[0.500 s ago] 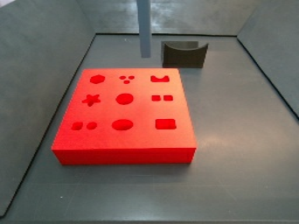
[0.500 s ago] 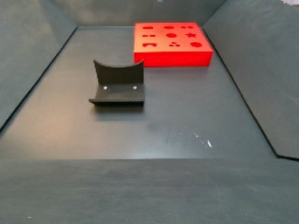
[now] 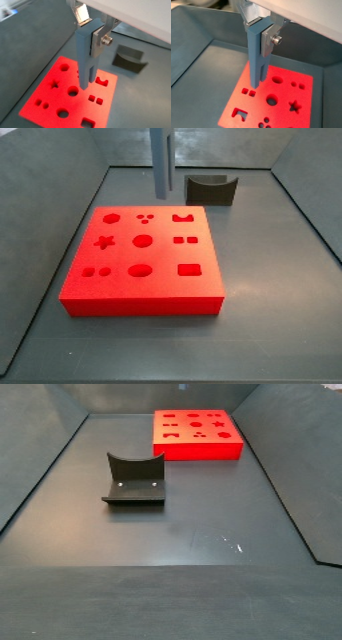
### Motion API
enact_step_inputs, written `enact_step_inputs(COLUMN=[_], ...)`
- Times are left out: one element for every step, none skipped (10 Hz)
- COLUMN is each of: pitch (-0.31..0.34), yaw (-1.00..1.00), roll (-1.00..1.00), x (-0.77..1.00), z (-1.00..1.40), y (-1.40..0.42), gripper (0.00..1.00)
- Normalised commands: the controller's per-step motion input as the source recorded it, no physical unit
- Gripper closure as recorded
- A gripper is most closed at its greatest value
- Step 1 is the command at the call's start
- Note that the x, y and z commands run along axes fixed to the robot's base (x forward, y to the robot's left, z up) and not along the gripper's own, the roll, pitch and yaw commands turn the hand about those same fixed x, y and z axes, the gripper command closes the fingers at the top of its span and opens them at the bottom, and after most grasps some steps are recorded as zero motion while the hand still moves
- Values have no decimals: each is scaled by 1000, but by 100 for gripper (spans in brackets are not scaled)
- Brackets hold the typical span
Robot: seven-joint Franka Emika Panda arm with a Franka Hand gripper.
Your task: Insert the double-square object.
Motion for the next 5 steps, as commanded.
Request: enact_step_inputs(pitch=[-27,-21,-14,0,114], yaw=[-1000,-1000,-1000,-1000,-857], roll=[20,29,34,26,53], x=[0,0,0,109,51], z=[-229,-246,-254,-277,-337], y=[0,0,0,40,126], gripper=[100,100,100,100,100])
